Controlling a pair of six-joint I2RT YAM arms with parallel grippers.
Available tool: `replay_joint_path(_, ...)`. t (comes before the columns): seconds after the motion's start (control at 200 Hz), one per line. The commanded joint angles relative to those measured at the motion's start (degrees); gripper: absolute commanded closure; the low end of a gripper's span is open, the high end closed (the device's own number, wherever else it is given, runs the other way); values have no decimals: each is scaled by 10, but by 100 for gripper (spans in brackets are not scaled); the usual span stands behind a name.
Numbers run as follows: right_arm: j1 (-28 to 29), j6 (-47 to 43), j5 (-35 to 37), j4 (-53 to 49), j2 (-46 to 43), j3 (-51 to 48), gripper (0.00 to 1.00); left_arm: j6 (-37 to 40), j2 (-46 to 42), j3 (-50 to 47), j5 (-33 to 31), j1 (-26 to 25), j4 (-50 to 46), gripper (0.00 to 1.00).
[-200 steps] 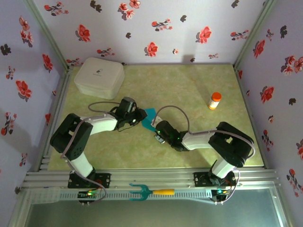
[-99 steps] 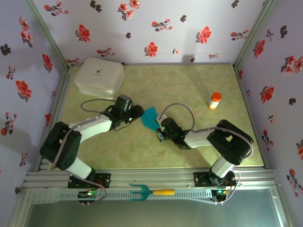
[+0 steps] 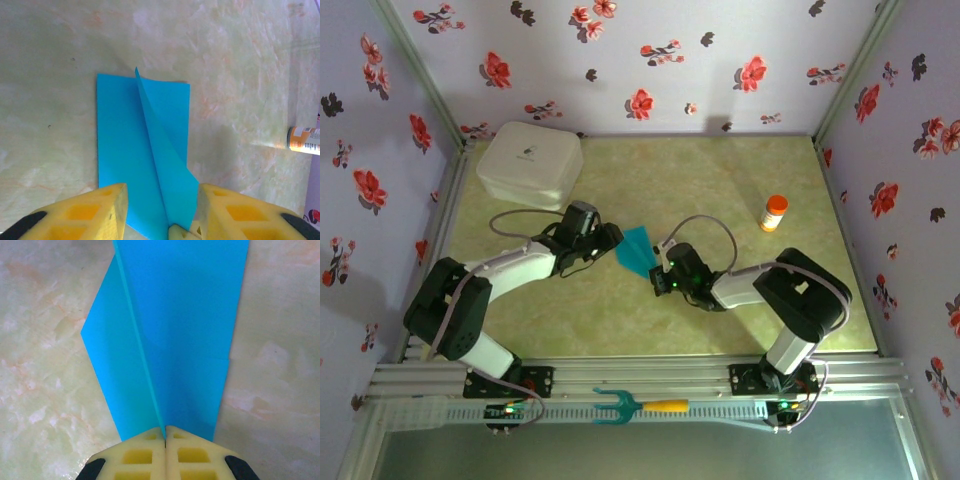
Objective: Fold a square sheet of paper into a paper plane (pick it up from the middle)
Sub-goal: Fourth fold the wing at the center of the table.
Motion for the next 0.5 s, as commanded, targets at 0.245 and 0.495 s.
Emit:
replay_joint_path(0.245, -47, 95, -134, 17, 19, 6, 96, -1, 46, 12, 45, 4, 41, 77)
replay_joint_path(0.495, -68, 136, -150, 45, 23, -9, 97, -4, 72, 23, 69, 3, 58, 87)
